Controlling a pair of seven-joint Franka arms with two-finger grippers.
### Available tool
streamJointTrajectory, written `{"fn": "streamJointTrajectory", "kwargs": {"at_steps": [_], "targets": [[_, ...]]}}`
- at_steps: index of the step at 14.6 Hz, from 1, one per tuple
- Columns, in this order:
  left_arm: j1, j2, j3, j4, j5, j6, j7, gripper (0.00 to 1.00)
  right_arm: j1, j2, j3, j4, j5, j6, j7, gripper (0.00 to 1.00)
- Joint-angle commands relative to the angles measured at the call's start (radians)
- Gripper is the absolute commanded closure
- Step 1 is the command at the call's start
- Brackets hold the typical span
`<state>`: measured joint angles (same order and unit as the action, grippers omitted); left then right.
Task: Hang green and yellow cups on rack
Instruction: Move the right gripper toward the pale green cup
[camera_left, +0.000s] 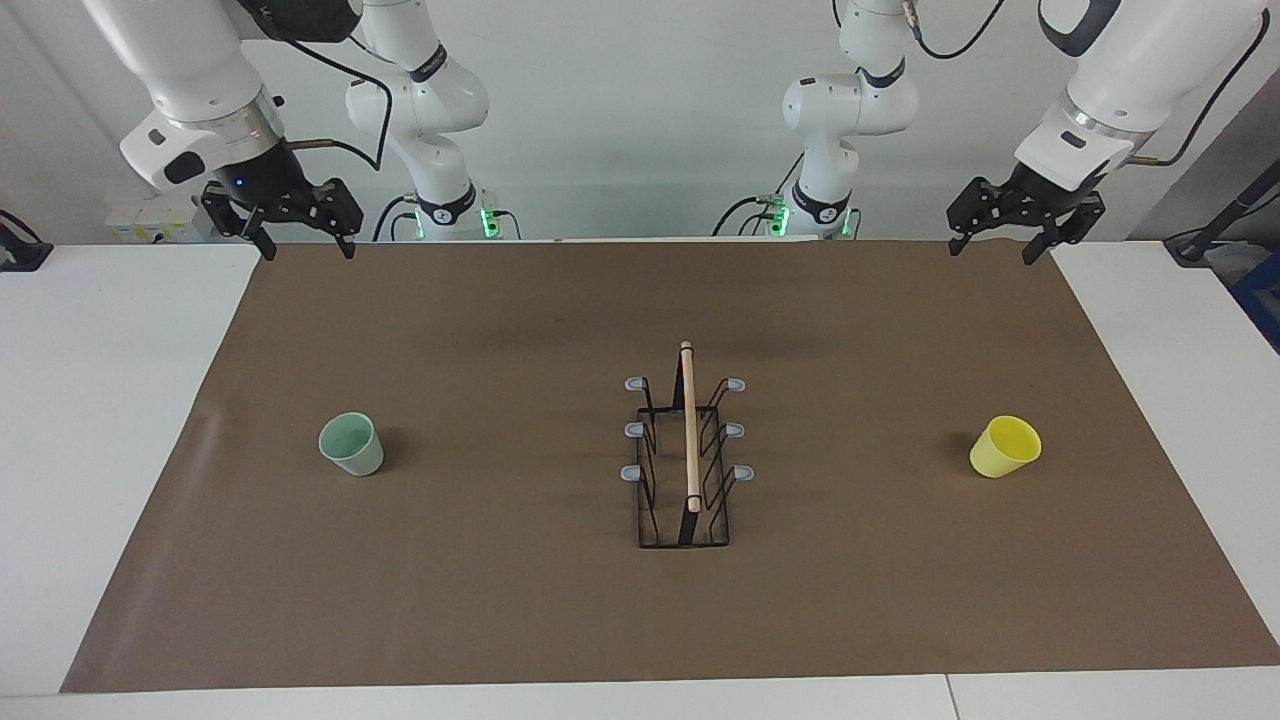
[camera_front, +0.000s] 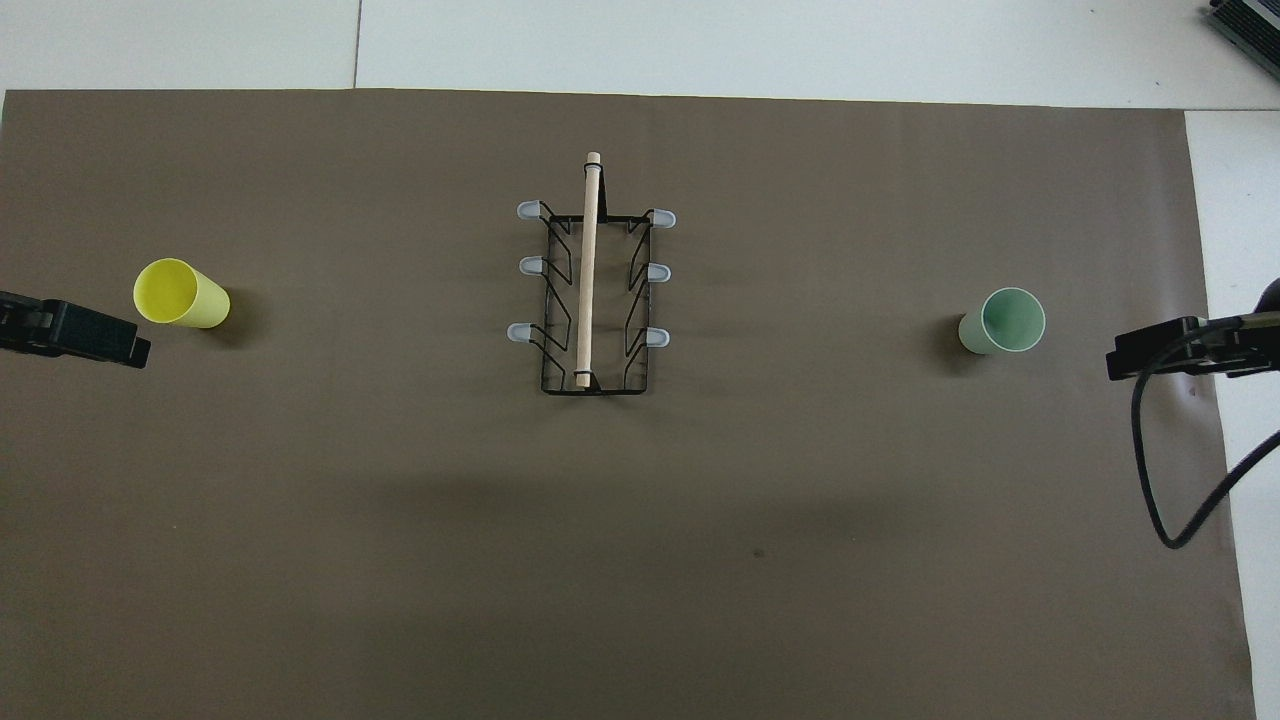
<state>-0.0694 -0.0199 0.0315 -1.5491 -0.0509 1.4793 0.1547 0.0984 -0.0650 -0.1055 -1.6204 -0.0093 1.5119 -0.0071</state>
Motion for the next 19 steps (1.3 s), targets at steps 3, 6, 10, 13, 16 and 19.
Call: {"fn": "streamJointTrajectory", "kwargs": {"at_steps": [3,6,10,13,16,19], "targets": [[0.002,-0.022,-0.004,-0.019,0.016,-0.007,-0.012,0.0,-0.008,-0.026,0.0,-0.029,0.019,0.005,-0.022,0.0],[0.002,-0.022,-0.004,-0.019,0.016,-0.007,-0.012,0.0,0.0,-0.041,0.001,-0.061,0.02,0.013,-0.01,0.0],[0.002,-0.022,-0.004,-0.019,0.016,-0.007,-0.012,0.0,0.032,-0.076,0.006,-0.127,0.014,0.06,0.058,0.0],[0.002,-0.022,-0.004,-0.019,0.016,-0.008,-0.012,0.0,0.027,-0.023,0.007,-0.127,0.011,0.062,0.039,0.0],[0.002,-0.022,-0.004,-0.02,0.016,-0.008,-0.012,0.0,0.023,0.111,0.007,-0.07,0.002,0.082,0.022,0.0],[0.002,-0.022,-0.004,-0.019,0.016,-0.008,-0.012,0.0,0.026,0.271,0.009,0.035,-0.049,0.085,-0.023,0.0]]}}
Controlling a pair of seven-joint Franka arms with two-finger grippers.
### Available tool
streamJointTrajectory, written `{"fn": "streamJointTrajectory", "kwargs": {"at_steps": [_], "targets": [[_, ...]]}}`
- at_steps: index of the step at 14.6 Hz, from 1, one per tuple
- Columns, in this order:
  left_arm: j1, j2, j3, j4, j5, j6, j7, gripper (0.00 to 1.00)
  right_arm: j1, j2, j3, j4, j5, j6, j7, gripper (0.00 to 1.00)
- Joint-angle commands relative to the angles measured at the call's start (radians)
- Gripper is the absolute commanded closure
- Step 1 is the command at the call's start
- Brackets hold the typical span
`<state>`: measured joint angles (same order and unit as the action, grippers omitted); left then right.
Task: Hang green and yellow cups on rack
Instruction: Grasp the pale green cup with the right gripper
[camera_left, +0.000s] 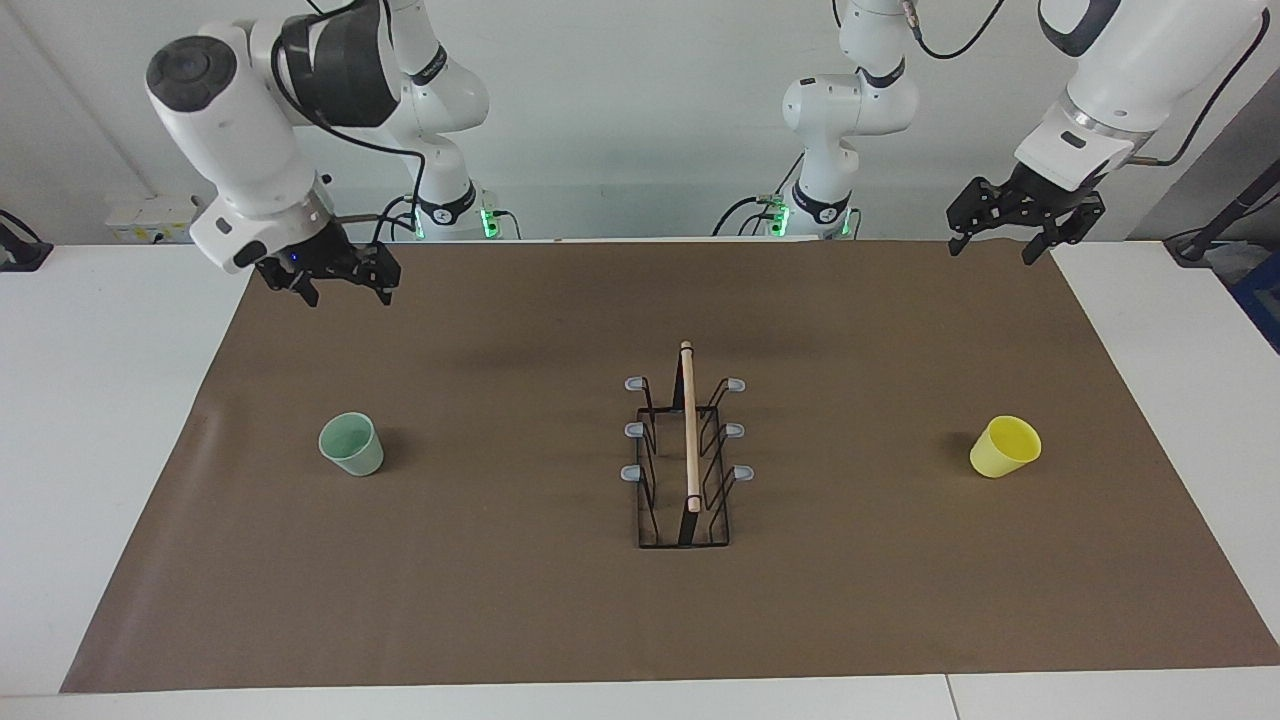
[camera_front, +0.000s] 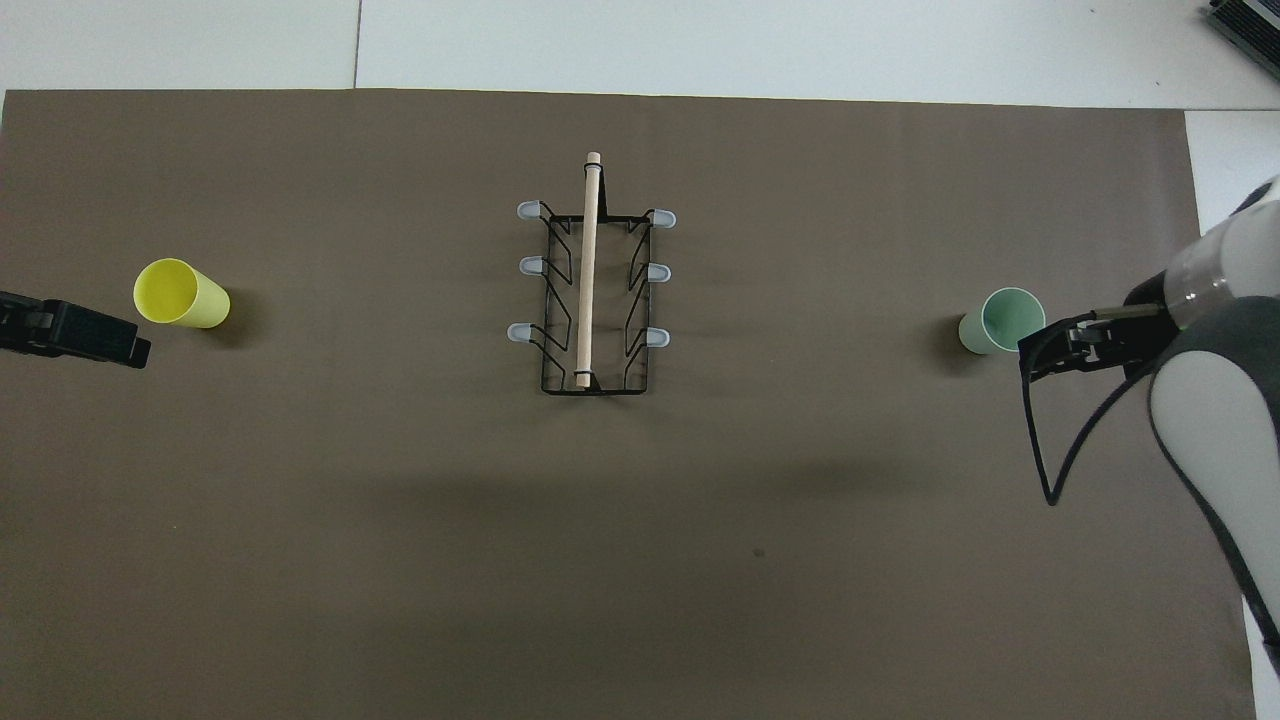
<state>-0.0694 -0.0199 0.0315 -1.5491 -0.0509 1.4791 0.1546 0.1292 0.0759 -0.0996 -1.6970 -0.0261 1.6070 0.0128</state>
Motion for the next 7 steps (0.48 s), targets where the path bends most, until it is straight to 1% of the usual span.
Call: {"fn": "streamJointTrajectory", "kwargs": {"at_steps": [1,3,4,5,7], "targets": [[0.002,-0.022,-0.004,-0.019,0.016,-0.008,-0.012,0.0,-0.005,0.172,0.006,0.143,-0.046,0.0,-0.074,0.0],[0.002,-0.022,-0.004,-0.019,0.016,-0.008,-0.012,0.0,-0.006,0.237,0.006,0.187,-0.069,0.03,-0.149,0.0],[0.002,-0.022,-0.004,-0.02,0.016,-0.008,-0.012,0.0,0.001,0.269,0.009,0.21,-0.113,0.033,-0.175,0.0],[0.002,-0.022,-0.004,-0.019,0.016,-0.008,-0.012,0.0,0.012,0.3,0.032,0.23,-0.165,0.034,-0.203,0.0],[0.002,-0.022,-0.004,-0.019,0.016,-0.008,-0.012,0.0,0.01,0.332,0.066,0.234,-0.237,0.057,-0.275,0.0]]}}
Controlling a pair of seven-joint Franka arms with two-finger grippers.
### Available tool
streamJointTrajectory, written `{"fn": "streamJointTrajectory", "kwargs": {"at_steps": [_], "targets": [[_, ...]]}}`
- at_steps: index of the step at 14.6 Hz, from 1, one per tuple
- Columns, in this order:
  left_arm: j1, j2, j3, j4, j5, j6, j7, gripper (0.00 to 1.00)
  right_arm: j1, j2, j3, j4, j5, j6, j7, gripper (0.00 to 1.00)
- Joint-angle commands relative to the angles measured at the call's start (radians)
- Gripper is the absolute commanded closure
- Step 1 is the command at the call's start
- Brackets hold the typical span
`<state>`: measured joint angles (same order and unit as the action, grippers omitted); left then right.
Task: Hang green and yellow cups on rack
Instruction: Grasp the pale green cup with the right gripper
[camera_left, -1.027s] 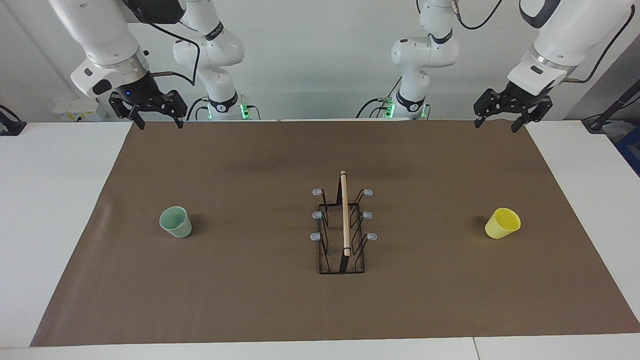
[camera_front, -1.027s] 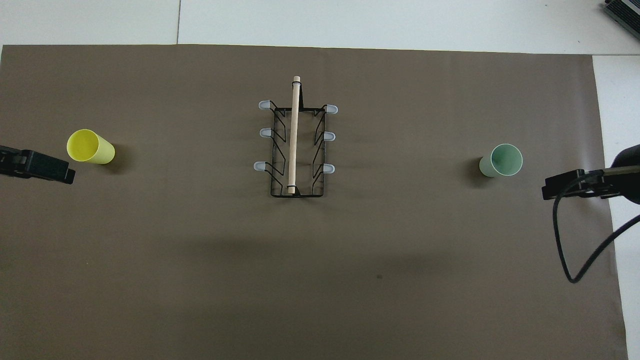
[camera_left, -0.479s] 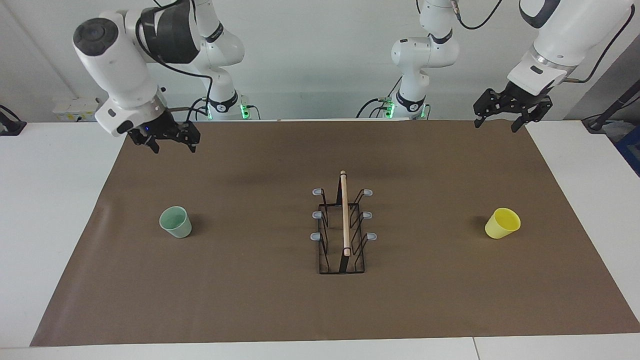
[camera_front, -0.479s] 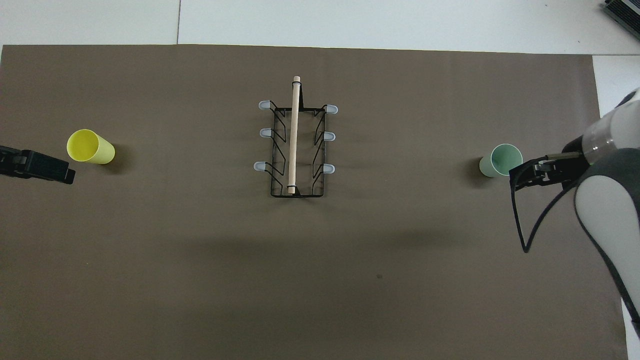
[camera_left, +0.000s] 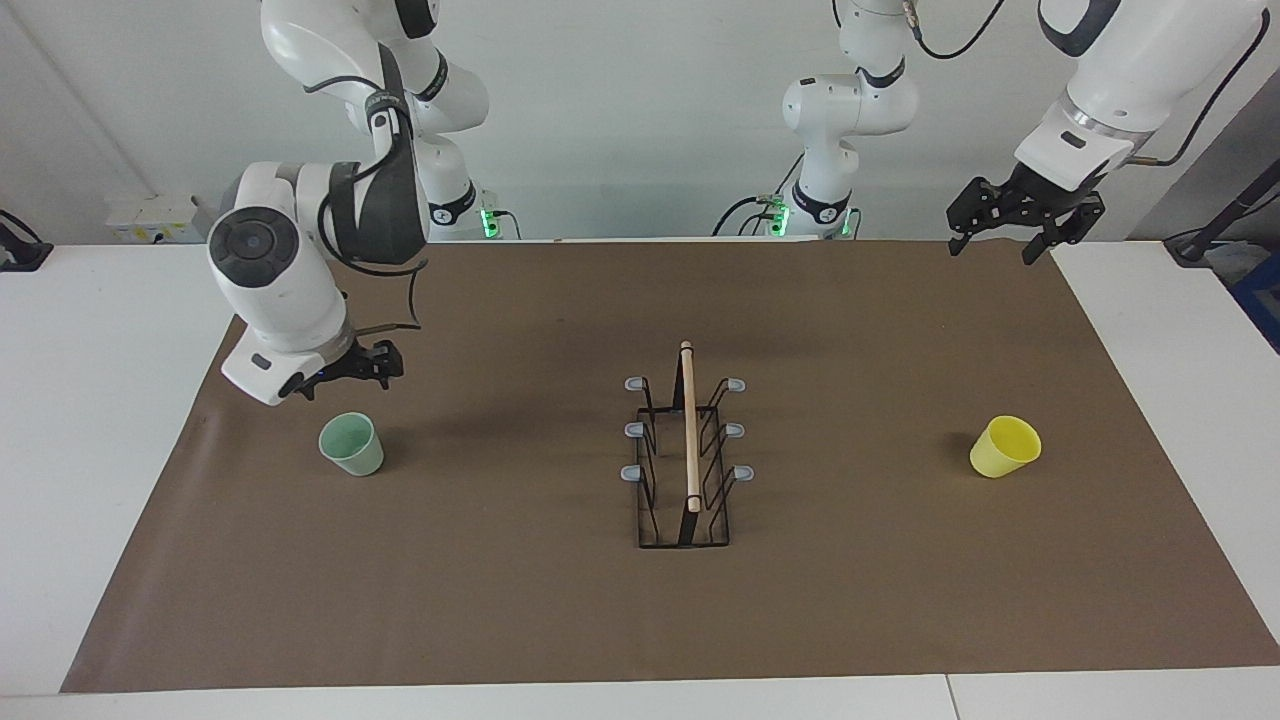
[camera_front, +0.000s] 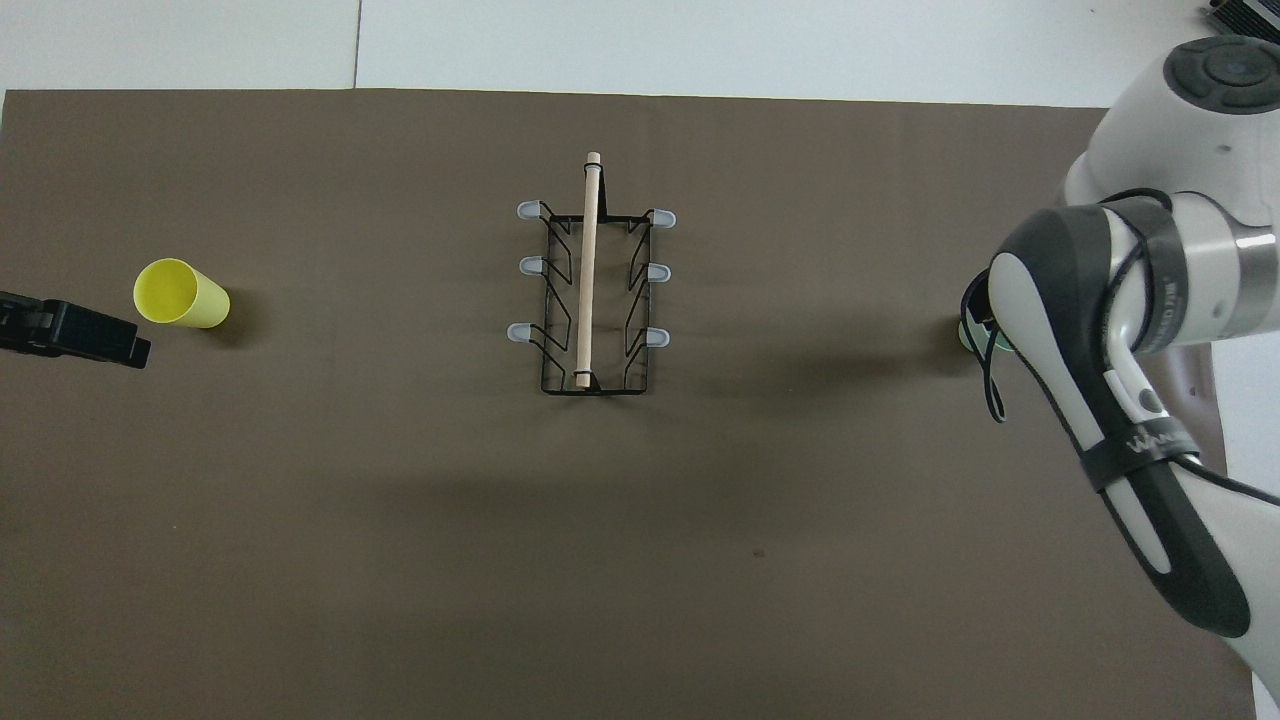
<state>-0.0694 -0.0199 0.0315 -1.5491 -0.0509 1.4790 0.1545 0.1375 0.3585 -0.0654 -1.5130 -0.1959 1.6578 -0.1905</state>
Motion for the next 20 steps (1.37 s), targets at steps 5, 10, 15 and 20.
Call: {"fn": "streamJointTrajectory", "kwargs": {"at_steps": [5,10,15,20], "targets": [[0.002,-0.022,-0.004,-0.019,0.016,-0.008,-0.012,0.0,0.099,0.155,0.059,0.024,-0.325,0.004,-0.341,0.0],[0.002,-0.022,-0.004,-0.019,0.016,-0.008,-0.012,0.0,0.134,0.203,0.065,-0.097,-0.569,0.058,-0.625,0.0],[0.002,-0.022,-0.004,-0.019,0.016,-0.008,-0.012,0.0,0.143,0.148,0.065,-0.261,-0.713,0.138,-0.649,0.0],[0.002,-0.022,-0.004,-0.019,0.016,-0.008,-0.012,0.0,0.126,0.122,0.064,-0.354,-0.821,0.203,-0.633,0.0]]}}
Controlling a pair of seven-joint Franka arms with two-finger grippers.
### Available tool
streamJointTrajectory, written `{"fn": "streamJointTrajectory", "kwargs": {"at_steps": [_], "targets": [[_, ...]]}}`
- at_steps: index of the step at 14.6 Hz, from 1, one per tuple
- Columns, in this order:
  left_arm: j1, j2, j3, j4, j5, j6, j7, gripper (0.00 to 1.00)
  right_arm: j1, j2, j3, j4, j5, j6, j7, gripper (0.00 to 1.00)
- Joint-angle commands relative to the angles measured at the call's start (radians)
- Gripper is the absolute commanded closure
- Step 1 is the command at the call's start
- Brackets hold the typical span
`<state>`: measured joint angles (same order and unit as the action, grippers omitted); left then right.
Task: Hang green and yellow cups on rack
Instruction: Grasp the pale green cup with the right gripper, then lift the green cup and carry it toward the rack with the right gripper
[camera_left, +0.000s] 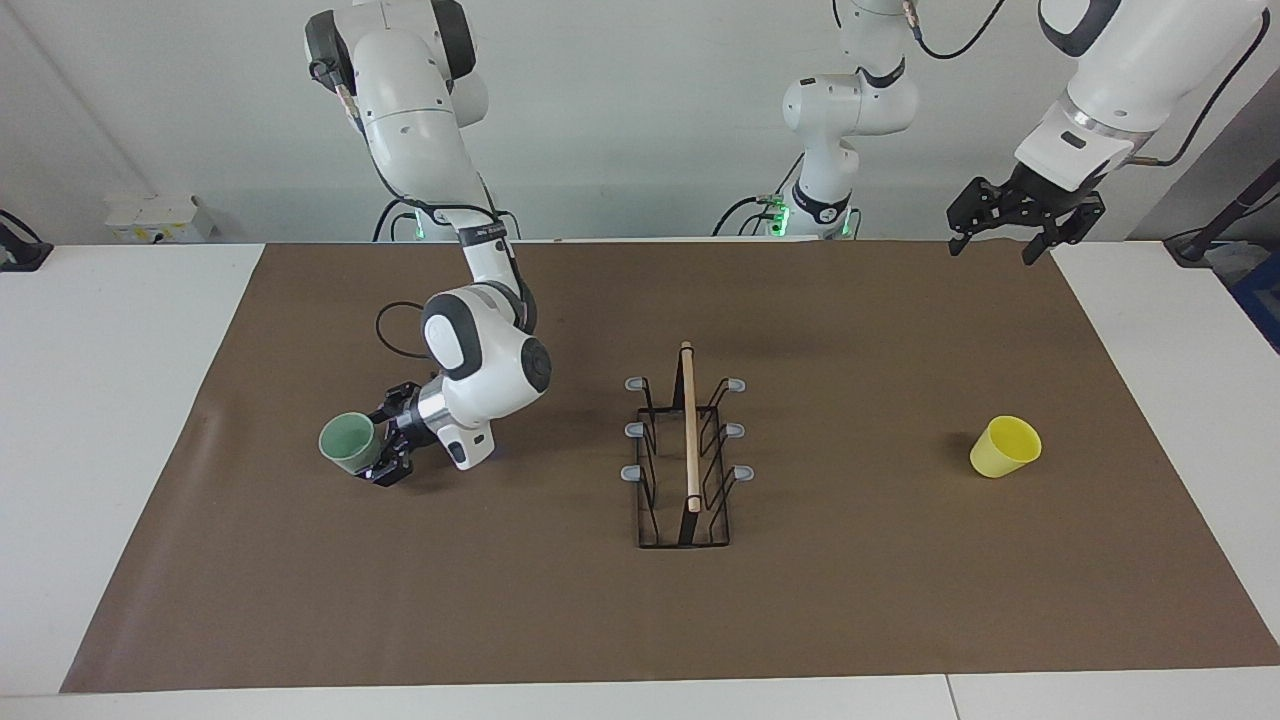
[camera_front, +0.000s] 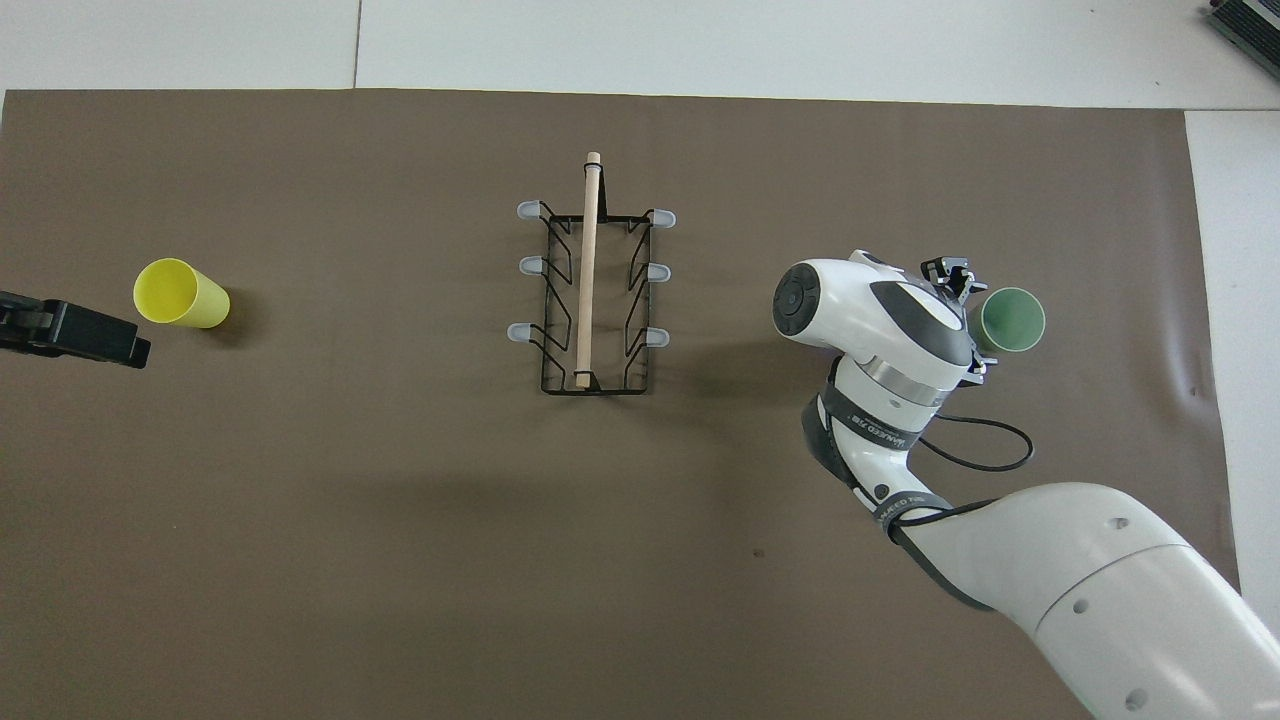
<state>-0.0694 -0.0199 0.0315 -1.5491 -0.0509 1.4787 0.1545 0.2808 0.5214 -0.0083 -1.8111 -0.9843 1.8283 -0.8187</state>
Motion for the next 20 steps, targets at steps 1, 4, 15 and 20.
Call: {"fn": "streamJointTrajectory", "kwargs": {"at_steps": [1,4,15,20], "targets": [[0.002,-0.022,-0.004,-0.019,0.016,-0.008,-0.01,0.0,-0.025,-0.043,0.007,-0.066,-0.04,0.054,-0.005,0.0],[-0.003,-0.022,-0.005,-0.019,0.016,-0.003,-0.01,0.0,-0.034,-0.055,0.007,-0.102,-0.088,0.074,0.012,0.0],[-0.02,-0.029,-0.007,-0.031,0.016,-0.002,-0.016,0.0,-0.061,-0.049,0.008,-0.065,-0.102,0.106,0.052,1.0],[-0.023,-0.019,-0.005,-0.023,0.014,0.049,-0.015,0.0,-0.055,-0.037,0.008,0.125,0.249,0.043,0.05,1.0]]}}
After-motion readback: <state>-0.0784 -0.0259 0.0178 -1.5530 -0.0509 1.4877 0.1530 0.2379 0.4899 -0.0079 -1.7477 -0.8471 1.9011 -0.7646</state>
